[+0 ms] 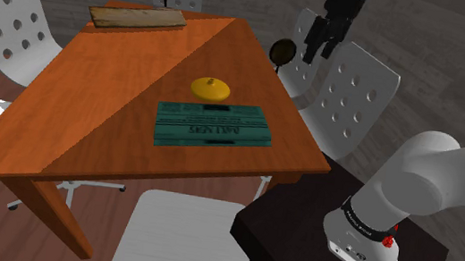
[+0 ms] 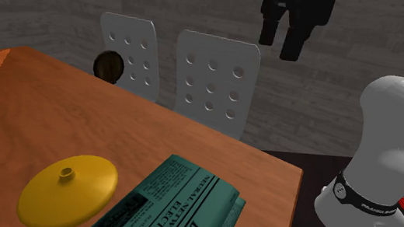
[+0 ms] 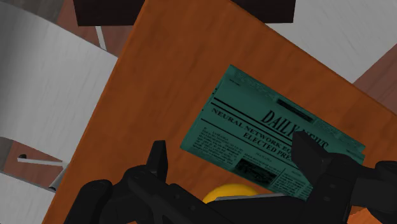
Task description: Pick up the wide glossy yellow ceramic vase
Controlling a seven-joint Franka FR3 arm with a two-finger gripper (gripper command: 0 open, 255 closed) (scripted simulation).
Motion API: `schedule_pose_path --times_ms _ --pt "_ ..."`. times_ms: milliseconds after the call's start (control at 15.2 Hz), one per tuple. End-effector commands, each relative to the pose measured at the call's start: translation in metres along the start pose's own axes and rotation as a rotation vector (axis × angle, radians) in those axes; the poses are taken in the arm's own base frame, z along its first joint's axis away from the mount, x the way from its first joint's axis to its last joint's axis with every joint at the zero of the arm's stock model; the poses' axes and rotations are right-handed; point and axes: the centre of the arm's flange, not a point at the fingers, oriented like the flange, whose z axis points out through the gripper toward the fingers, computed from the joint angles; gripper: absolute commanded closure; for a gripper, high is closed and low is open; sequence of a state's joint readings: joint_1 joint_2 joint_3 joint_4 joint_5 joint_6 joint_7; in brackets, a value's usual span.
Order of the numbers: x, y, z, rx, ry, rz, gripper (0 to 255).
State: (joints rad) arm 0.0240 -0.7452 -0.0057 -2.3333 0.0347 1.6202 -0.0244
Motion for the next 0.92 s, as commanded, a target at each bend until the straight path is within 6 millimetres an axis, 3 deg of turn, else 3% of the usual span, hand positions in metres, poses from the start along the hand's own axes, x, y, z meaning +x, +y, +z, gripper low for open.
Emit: schedule_pose_path --times_ms 0,858 --pt "0.000 0.000 0.000 0.000 0.000 0.000 0" --pt "0.154 -0.030 0.084 -0.023 -0.038 0.034 0"
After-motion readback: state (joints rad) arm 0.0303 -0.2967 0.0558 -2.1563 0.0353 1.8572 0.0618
